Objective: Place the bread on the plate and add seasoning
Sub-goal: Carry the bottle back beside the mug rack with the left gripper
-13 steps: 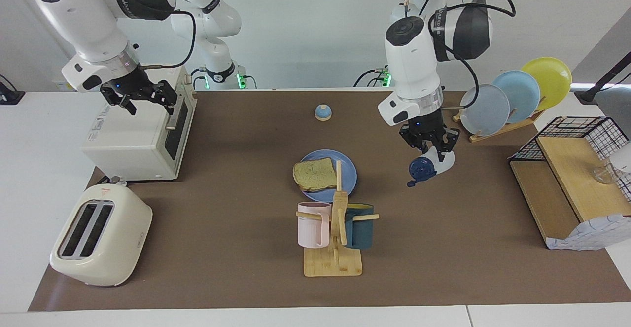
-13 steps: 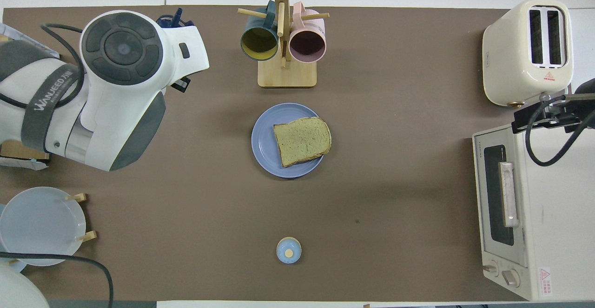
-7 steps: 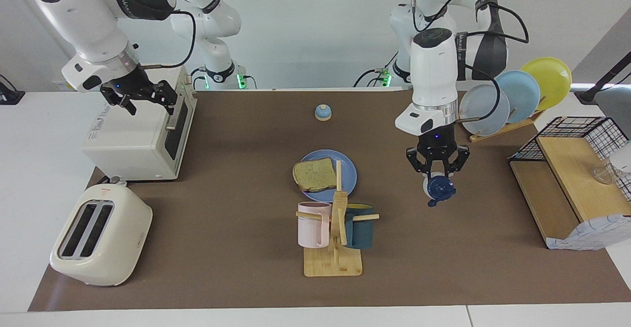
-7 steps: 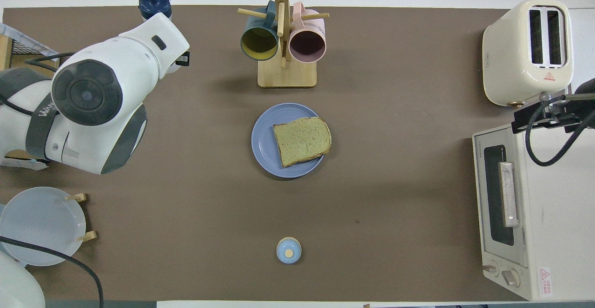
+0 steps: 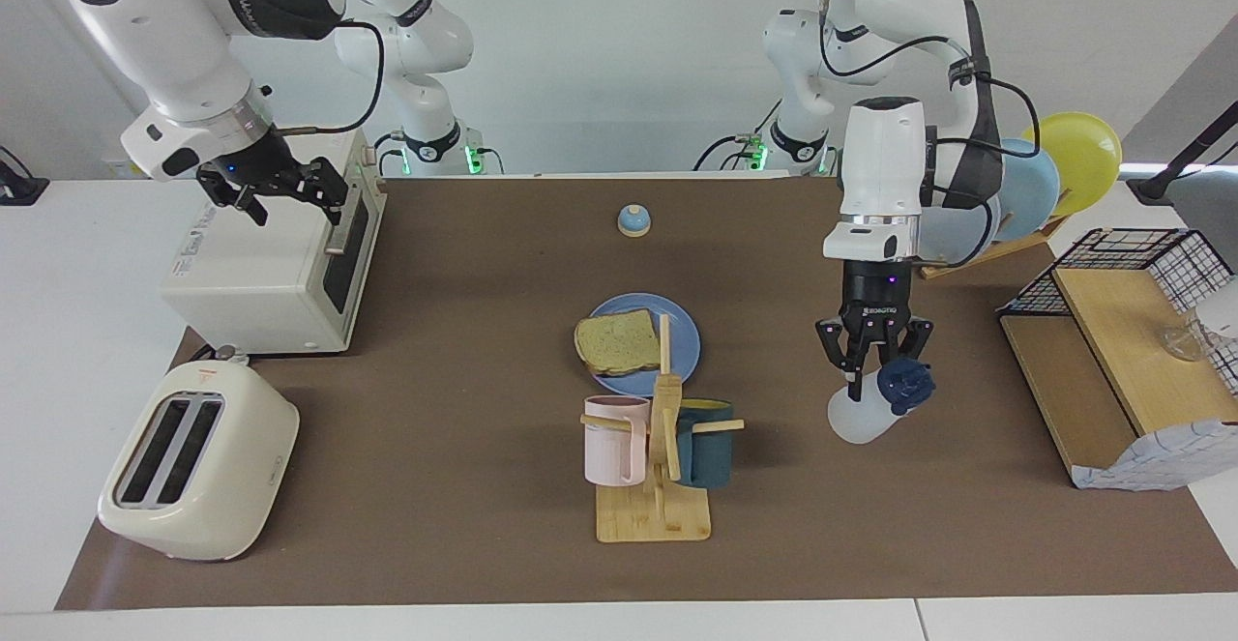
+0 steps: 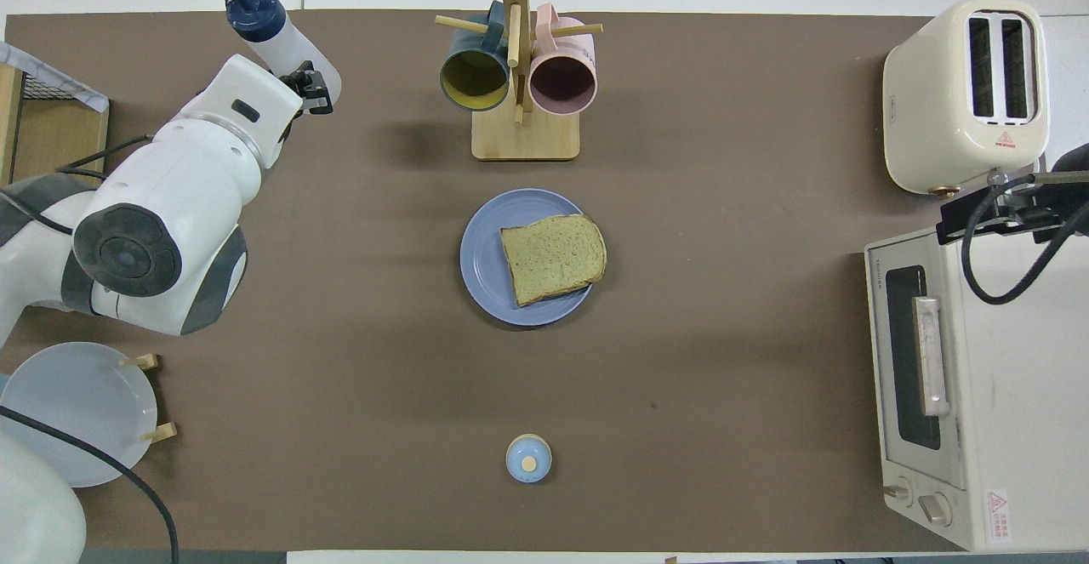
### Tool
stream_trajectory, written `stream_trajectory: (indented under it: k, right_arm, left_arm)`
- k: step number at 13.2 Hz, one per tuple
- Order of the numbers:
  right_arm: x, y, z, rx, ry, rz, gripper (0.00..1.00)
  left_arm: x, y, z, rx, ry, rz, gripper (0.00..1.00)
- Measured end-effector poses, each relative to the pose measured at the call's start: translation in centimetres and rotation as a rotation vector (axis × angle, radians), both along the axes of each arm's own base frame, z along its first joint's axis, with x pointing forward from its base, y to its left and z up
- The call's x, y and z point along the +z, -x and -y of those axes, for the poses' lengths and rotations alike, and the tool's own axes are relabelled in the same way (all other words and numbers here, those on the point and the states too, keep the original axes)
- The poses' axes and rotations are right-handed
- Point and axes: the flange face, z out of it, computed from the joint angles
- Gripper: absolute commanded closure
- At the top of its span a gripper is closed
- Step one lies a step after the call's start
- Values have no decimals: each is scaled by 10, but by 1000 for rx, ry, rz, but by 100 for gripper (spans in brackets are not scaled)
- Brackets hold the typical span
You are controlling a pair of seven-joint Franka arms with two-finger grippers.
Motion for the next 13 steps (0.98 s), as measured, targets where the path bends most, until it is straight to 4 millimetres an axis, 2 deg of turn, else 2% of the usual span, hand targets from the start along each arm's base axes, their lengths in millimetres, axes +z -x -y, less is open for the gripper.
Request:
stream_trajectory:
  k: [3,6,13]
  right_arm:
    - [0,0,0,0,0,0,0]
    - [0,0,0,0,0,0,0]
    - [0,0,0,0,0,0,0]
  left_arm:
    - [-26,-8,-1,-19,18,39,100]
    - [-65,-14,2,-56,34,78,100]
    - [-120,-22,-7,-82,35,110,100]
